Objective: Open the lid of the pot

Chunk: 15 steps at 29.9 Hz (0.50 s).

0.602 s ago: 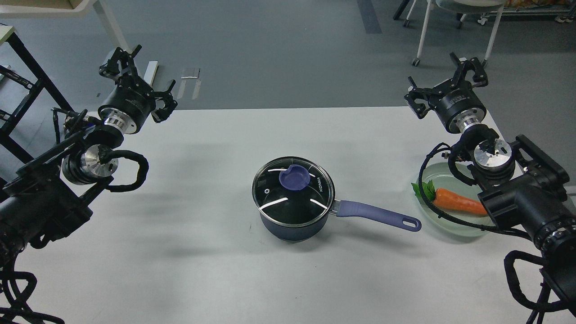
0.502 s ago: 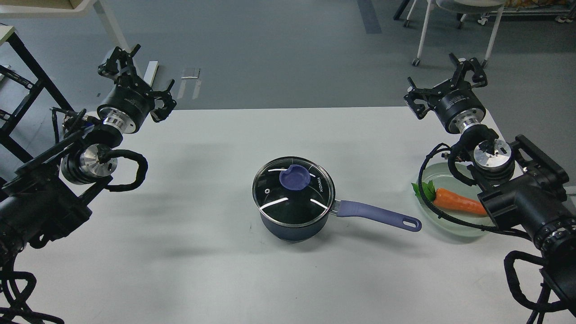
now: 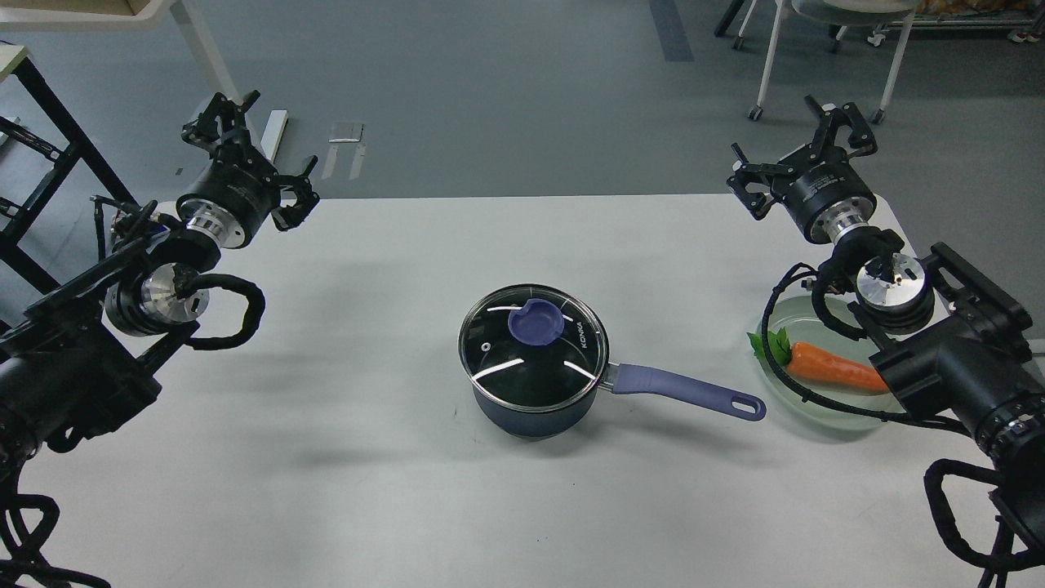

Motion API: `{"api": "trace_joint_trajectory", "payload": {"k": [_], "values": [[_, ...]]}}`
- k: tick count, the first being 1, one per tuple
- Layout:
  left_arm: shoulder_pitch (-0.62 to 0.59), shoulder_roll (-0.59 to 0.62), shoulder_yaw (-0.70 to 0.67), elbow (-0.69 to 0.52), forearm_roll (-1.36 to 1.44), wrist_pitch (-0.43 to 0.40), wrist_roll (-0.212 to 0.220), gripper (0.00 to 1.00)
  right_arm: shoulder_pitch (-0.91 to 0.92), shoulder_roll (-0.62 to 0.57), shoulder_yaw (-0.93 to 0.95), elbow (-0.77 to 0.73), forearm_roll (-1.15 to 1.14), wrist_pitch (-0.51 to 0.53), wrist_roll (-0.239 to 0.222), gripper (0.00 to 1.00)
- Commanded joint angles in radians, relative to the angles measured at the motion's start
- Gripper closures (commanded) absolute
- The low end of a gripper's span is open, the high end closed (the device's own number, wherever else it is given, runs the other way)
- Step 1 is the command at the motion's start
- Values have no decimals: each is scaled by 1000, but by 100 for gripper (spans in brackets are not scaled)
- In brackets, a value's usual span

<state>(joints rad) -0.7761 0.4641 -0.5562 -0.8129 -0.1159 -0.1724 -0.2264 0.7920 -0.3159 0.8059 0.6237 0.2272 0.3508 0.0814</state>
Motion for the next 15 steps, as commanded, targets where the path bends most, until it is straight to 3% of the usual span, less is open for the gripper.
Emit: {"api": "trace_joint_trajectory", "payload": {"k": [1, 8, 15], "values": [[-3, 8, 2, -5, 12, 8, 62, 0, -20, -148, -117, 161, -3, -12, 6, 0], [-3, 42, 4, -14, 42, 2, 62, 1, -72, -506, -238, 465, -273, -10, 9, 1], [-5, 53, 4, -46, 137, 11, 62, 1, -94, -690, -214, 709, -621, -10, 55, 4]]}}
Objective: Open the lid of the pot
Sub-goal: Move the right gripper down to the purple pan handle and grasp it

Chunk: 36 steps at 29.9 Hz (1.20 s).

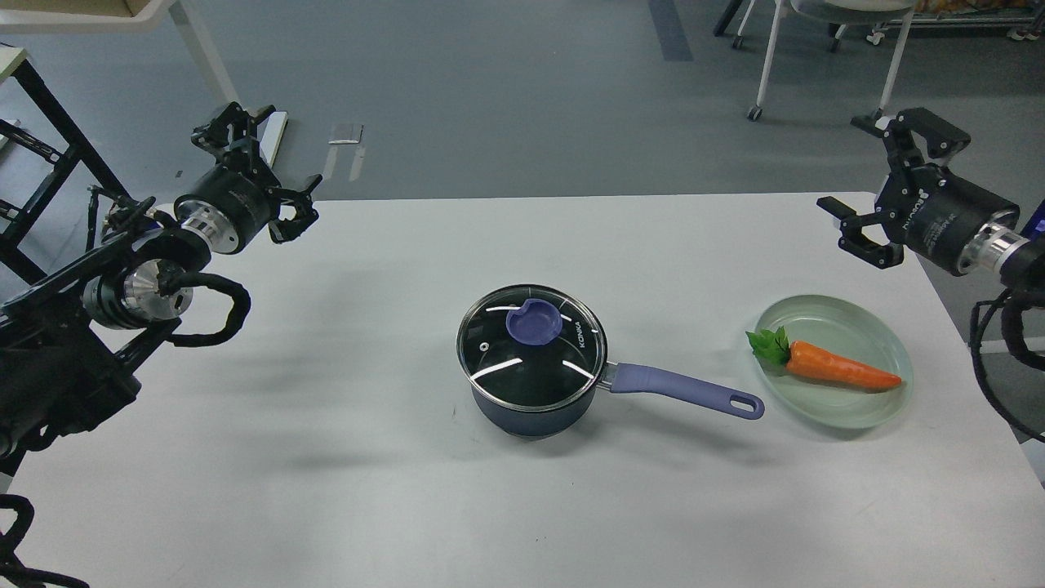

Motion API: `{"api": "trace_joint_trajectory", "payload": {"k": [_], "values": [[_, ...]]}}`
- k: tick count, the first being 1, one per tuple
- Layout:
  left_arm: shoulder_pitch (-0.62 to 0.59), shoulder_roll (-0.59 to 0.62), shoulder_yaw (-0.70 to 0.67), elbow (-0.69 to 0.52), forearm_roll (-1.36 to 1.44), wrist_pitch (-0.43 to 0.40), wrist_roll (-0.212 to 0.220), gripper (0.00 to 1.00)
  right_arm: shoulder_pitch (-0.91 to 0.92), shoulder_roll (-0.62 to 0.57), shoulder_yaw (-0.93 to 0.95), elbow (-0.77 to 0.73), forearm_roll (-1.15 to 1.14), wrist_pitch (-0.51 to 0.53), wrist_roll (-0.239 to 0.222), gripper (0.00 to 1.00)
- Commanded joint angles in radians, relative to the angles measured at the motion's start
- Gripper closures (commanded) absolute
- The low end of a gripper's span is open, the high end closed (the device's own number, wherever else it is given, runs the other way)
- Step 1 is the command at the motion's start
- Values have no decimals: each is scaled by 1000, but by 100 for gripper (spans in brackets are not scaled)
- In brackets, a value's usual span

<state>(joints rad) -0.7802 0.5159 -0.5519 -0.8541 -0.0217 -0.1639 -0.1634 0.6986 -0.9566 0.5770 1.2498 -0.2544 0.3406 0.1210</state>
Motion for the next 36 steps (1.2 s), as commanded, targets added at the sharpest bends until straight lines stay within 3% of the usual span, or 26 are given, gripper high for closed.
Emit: {"api": "trace_joint_trajectory", "payload": {"k": [1, 7, 11, 21, 23, 26, 34, 36], "values": [[-1, 3, 0, -8, 57, 4, -2, 1, -1, -53, 32, 109, -205, -2, 16, 4], [1, 9, 0, -23, 78, 7, -28, 1, -4, -48, 106, 318, -808, -28, 17, 4], [-1, 10, 0, -23, 80, 7, -27, 1, 1, -33, 95, 428, -1044, -28, 17, 3], [1, 12, 1, -25, 78, 17, -22, 1, 25, -8, -155, 484, -1538, -28, 25, 9], [1, 12, 1, -25, 78, 18, -24, 1, 30, -4, -199, 484, -1670, -29, 61, 14], [1, 13, 1, -25, 78, 17, -25, 1, 24, 9, -221, 484, -1781, -35, 86, 24], [1, 16, 3, -23, 78, 17, -27, 1, 39, 52, -293, 482, -1911, -45, 91, 25], [1, 18, 3, -25, 78, 15, -27, 1, 41, 68, -310, 476, -1927, -43, 89, 30]]}}
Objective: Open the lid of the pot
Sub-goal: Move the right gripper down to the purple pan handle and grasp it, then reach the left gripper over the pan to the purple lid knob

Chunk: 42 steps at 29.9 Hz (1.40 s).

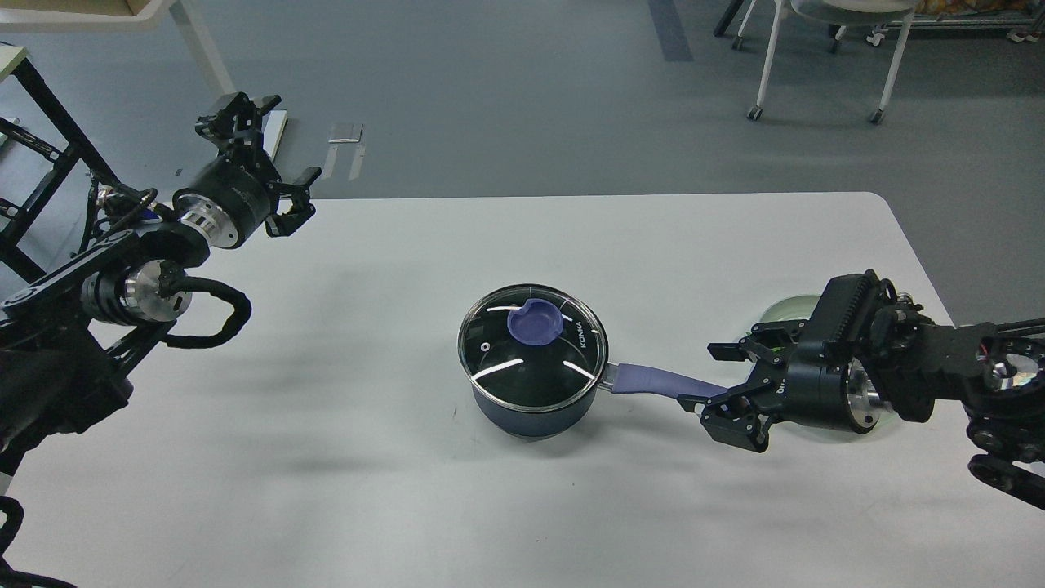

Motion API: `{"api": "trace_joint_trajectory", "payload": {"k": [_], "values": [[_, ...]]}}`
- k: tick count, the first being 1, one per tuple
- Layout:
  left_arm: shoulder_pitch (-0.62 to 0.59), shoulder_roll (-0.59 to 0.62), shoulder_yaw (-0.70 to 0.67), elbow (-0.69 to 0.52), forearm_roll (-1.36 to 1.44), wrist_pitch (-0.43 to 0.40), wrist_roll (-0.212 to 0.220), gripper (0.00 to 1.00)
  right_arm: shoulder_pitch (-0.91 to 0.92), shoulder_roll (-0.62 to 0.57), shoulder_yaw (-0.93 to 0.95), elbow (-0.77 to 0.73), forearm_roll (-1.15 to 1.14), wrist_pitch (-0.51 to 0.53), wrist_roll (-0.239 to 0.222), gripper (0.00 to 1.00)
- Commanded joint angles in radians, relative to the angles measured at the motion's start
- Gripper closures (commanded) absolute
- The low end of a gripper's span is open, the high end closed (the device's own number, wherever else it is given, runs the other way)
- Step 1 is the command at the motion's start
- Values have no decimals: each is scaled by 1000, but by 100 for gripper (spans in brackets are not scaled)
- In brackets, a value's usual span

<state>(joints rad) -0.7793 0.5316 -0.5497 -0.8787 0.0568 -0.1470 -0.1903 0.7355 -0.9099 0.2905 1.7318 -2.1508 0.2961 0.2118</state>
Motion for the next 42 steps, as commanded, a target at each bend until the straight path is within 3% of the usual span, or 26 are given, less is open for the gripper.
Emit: {"api": "trace_joint_trajectory", "payload": {"k": [1, 18, 23, 28, 32, 38, 42], "values": [[0, 5, 1, 1, 0, -2, 0, 1, 5, 28, -24, -9, -31, 1, -2, 31], [2, 16, 1, 0, 1, -6, 0, 1, 30, 37, -45, -24, -31, 9, -6, 41], [2, 18, 1, 0, 1, -6, 2, 1, 31, 36, -51, -23, -31, 9, -12, 53], [2, 28, 2, -26, 3, -17, 2, 1, 31, 28, -54, -29, -31, 9, -20, 55], [3, 28, 2, -46, 14, -20, 5, 1, 31, 26, -54, -31, -31, 9, -23, 70], [3, 47, 4, -147, 127, -17, 9, 1, 33, 25, -54, -31, -31, 9, -25, 82], [0, 64, 4, -276, 312, -16, 9, 1, 35, 23, -53, -31, -31, 9, -25, 83]]}}
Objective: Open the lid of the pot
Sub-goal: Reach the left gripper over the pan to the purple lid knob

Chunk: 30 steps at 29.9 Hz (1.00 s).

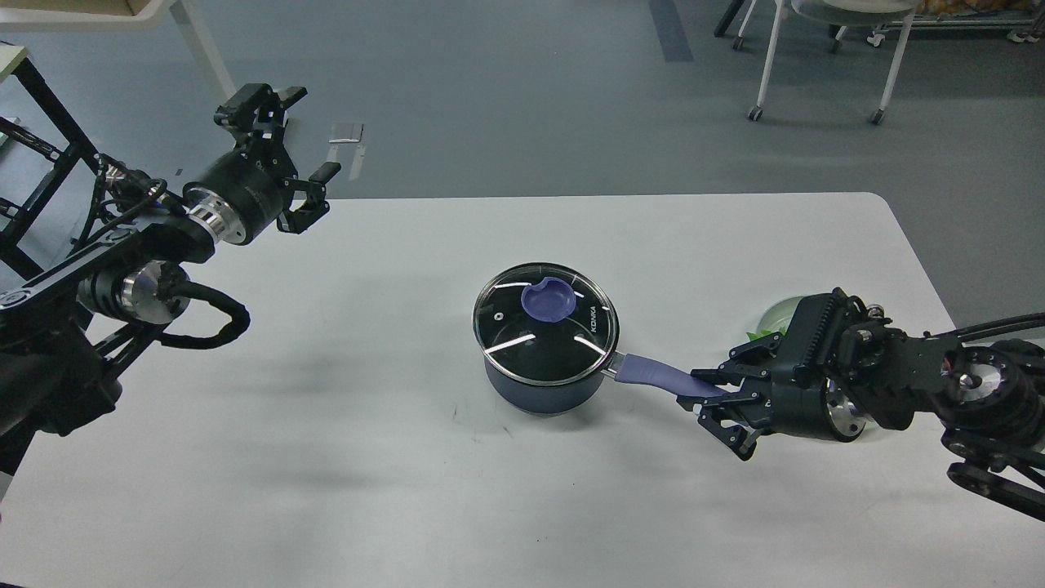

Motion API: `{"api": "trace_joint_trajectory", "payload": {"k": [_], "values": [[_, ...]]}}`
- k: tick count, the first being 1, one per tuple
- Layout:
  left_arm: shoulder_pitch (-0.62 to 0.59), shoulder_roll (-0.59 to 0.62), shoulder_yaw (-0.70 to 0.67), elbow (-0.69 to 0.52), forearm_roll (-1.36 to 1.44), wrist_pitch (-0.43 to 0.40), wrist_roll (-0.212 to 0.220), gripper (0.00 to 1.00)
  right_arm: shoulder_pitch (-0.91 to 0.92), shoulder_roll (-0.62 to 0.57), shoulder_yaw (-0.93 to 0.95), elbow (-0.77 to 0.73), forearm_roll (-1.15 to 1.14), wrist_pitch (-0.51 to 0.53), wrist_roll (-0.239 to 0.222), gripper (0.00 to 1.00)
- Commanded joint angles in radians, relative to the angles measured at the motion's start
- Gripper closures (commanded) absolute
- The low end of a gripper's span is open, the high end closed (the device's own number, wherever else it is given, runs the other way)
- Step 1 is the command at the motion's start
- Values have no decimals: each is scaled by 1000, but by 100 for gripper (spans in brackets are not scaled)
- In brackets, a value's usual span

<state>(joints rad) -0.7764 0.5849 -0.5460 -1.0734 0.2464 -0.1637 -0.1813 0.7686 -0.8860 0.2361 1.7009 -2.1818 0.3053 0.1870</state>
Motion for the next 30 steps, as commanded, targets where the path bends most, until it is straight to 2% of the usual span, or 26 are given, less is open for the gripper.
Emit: {"api": "trace_joint_trajectory", "payload": {"k": [1, 8, 11, 16, 21, 27, 30], "values": [[-4, 10, -2, -118, 195, 3, 0, 1, 3, -1, 2, -1, 0, 0, 0, 83], [2, -4, 6, -339, 669, 0, -1, 1, 8, 1, 0, 0, 0, 0, 2, 83], [-1, -22, 76, -398, 906, 13, -1, 1, 9, 2, 0, 0, 0, -2, 3, 83], [-21, -100, 143, -402, 1319, 46, -4, 2, 9, 2, 0, 0, 0, -2, 3, 83], [-50, -165, 178, -395, 1567, 130, 6, 5, 8, 1, -1, 0, 0, -2, 3, 83], [-110, -171, 326, -338, 1703, 151, 78, 7, 8, 2, -1, 0, 0, -2, 3, 83], [-110, -171, 340, -330, 1722, 156, 86, 7, 6, 2, -1, 0, 0, 0, 3, 83]]}}
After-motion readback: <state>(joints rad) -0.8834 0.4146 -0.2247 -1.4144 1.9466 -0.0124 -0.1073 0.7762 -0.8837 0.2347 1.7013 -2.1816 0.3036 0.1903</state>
